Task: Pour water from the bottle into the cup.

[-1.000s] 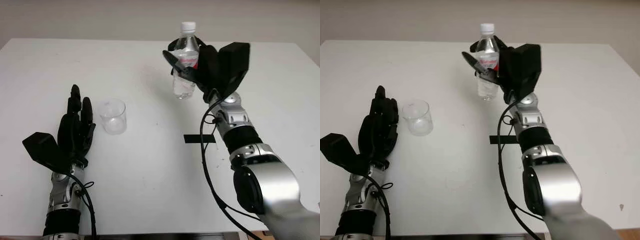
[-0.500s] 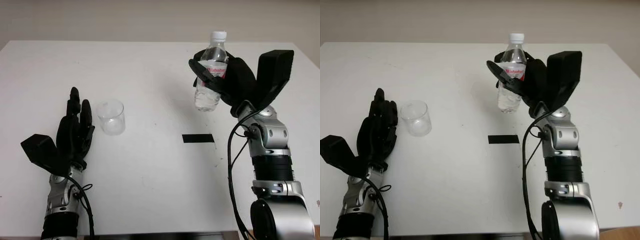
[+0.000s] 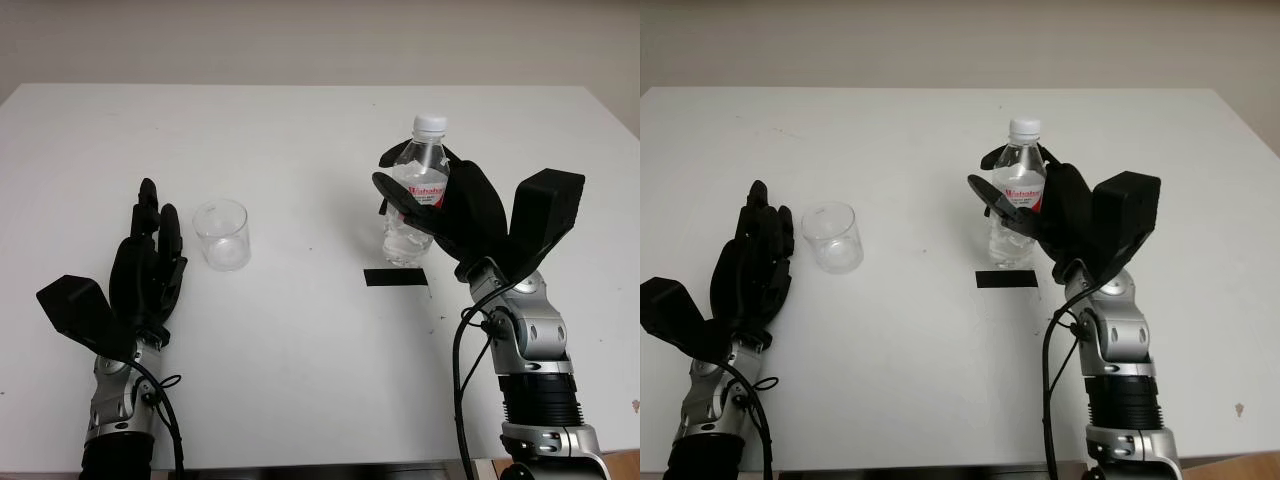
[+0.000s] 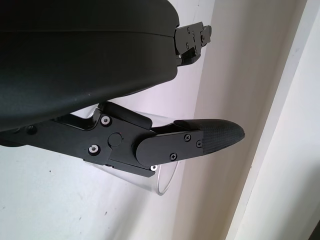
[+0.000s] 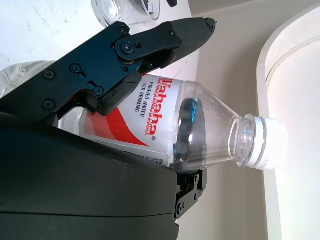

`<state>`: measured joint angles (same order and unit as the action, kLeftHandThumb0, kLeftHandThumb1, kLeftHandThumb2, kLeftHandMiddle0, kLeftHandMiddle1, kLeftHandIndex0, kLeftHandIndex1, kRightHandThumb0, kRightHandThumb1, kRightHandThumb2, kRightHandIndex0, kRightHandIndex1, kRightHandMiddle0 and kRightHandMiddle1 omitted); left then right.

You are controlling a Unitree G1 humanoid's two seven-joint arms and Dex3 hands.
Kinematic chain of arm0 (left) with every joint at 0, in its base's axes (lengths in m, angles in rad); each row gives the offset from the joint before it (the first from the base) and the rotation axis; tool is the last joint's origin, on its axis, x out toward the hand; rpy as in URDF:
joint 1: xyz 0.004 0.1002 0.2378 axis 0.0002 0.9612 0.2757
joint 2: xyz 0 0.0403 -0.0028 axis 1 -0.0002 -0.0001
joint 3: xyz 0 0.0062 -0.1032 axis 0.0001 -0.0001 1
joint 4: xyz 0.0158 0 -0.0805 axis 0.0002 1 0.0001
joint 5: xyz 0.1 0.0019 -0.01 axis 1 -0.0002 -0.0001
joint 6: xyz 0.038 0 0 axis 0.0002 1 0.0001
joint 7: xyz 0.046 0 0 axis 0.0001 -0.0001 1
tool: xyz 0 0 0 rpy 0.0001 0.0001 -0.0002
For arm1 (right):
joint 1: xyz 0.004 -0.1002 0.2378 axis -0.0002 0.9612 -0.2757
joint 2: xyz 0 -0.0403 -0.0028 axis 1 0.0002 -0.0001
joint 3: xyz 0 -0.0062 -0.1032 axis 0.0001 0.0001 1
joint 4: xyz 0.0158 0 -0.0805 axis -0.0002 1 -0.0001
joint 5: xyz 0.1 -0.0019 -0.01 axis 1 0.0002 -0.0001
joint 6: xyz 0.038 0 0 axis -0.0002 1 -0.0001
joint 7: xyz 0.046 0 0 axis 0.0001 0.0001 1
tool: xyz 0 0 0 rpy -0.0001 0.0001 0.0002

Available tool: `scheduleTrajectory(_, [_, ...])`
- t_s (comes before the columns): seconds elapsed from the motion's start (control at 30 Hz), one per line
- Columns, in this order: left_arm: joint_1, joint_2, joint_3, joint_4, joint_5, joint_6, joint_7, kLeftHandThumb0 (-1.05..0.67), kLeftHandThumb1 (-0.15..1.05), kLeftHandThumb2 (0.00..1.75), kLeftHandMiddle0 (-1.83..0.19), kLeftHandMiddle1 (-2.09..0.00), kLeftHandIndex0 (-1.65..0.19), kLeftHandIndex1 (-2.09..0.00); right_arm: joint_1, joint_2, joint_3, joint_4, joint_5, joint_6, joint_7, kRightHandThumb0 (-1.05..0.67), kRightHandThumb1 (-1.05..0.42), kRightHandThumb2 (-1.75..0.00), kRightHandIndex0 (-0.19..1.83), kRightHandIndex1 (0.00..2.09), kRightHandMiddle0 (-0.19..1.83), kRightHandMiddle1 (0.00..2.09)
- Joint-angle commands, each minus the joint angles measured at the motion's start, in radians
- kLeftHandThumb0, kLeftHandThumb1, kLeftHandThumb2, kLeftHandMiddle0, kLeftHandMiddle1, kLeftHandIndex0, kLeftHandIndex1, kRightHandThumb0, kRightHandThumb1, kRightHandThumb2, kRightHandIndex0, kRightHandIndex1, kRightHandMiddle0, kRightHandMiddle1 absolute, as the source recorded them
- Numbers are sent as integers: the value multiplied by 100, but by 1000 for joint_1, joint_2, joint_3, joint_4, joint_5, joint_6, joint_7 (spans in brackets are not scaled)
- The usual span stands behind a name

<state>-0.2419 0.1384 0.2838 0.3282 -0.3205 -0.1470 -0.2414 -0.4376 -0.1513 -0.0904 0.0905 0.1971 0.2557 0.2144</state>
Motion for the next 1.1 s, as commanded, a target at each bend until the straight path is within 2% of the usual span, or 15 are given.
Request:
scheduleTrajectory(0.0, [22,1,7,-7,-7,10,3,-71,105,50,19,-5,19,-5,-9,7,2,4,-6,-18,-8,-21,-105,-38,167,209,133,209])
scheduleTrajectory(0.17, [19,7,13,-2,-10,9,-5,-71,105,49,19,-5,19,-5,-12,5,10,61,-38,-94,-10,-20,-105,-36,170,209,138,209])
scheduleTrajectory(0.47, [14,15,12,3,1,5,-3,-72,105,48,19,-5,18,-5,-7,7,1,80,-44,-102,-31,-19,-105,-35,168,209,139,209])
scheduleTrajectory(0.87, [13,24,14,-5,-3,15,-12,-72,105,49,18,-4,18,-3,-2,6,-9,169,-41,-189,-18,-18,-105,-37,171,209,145,209])
scheduleTrajectory(1.07, [11,27,15,-7,-3,20,-9,-72,105,49,18,-5,18,-4,15,10,-10,169,-37,-165,-24,-19,-105,-38,170,209,146,209])
